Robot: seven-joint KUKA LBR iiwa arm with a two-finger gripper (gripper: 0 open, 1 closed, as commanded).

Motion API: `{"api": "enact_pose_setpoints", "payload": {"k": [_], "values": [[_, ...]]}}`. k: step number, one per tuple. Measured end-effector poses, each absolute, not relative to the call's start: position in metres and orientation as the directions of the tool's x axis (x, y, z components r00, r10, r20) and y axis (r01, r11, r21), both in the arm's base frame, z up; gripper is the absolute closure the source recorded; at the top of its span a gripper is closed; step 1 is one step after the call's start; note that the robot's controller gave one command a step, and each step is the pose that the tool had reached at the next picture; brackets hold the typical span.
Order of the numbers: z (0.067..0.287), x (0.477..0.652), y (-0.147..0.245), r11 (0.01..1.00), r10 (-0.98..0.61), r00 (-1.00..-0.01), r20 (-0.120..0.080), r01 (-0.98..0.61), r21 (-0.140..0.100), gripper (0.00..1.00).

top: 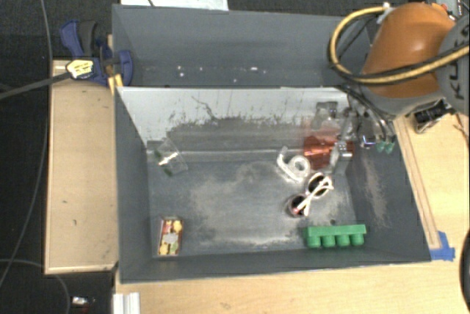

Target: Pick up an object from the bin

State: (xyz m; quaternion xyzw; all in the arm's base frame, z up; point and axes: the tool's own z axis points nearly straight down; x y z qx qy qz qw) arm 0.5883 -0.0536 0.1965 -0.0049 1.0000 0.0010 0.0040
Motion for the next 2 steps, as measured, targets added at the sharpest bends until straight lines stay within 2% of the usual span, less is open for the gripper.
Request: {"api": "enact_pose_setpoints", "payload": {"k": [1, 2], "values": [[0.193, 0.57, 0.02, 0.989, -0.148, -0.989, -0.012, -0.148, 0.004, 0.0], [0.185, 0.57, -0.001, 0.993, -0.116, -0.993, -0.016, -0.116, 0.007, 0.0]]}}
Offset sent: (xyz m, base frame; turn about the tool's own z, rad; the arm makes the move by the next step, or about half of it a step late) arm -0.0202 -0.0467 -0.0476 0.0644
